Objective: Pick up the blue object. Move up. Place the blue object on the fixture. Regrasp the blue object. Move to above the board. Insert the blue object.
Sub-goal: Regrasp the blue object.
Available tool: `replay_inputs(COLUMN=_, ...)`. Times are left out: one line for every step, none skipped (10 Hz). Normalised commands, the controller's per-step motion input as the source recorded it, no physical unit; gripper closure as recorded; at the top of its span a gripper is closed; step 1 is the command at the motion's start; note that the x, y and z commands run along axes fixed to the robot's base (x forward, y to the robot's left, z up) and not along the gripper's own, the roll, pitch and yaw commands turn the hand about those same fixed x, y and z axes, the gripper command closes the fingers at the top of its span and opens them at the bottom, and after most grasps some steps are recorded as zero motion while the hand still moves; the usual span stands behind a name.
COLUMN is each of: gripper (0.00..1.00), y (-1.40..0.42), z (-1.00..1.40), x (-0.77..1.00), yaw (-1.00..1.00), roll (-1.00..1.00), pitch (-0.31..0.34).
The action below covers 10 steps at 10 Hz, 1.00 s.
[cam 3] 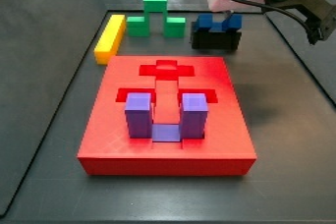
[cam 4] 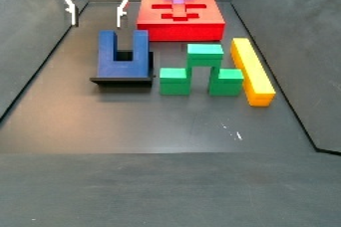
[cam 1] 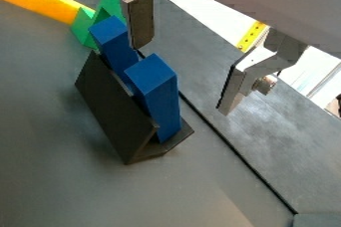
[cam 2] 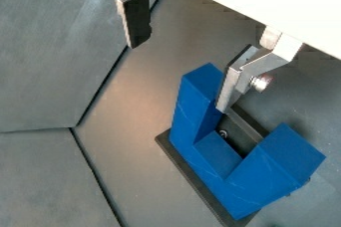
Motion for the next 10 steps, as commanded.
replay_inputs(gripper=0.0, y=0.0, z=-0.27, x=0.3, yaw=0.0, roll=0.32, pitch=0.029)
replay_inputs(gripper=0.0, y=0.04, z=-0.43, x=0.17, yaw=0.0, roll=0.39, pitch=0.04)
replay_inputs(gripper=0.0, y=0.1, z=-0.44, x=0.11, yaw=0.0, roll=0.32, pitch=0.034)
replay_inputs(gripper=0.0, y=0.12, z=-0.41, x=0.04, yaw=0.0, roll=0.3, pitch=0.031)
replay_inputs(gripper=0.0, y=0.13, z=-0.29, x=0.03, yaw=0.0, roll=0.19, pitch=0.043)
replay_inputs(gripper=0.0, y=0.11, z=-0.13, x=0.03, yaw=0.0, roll=0.17, pitch=0.069)
replay_inputs(gripper=0.0, y=0.0, z=0.0, x=0.0, yaw=0.0, roll=0.01, pitch=0.0)
replay_inputs(gripper=0.0, y=0.0, z=0.0, x=0.0, yaw=0.0, roll=0.07, pitch=0.0)
replay_inputs(gripper=1.0, y=0.0, z=0.0, x=0.0, yaw=0.0, roll=0.0, pitch=0.0)
replay_inputs(gripper=1.0, y=0.0, z=0.0, x=0.0, yaw=0.0, roll=0.0, pitch=0.0)
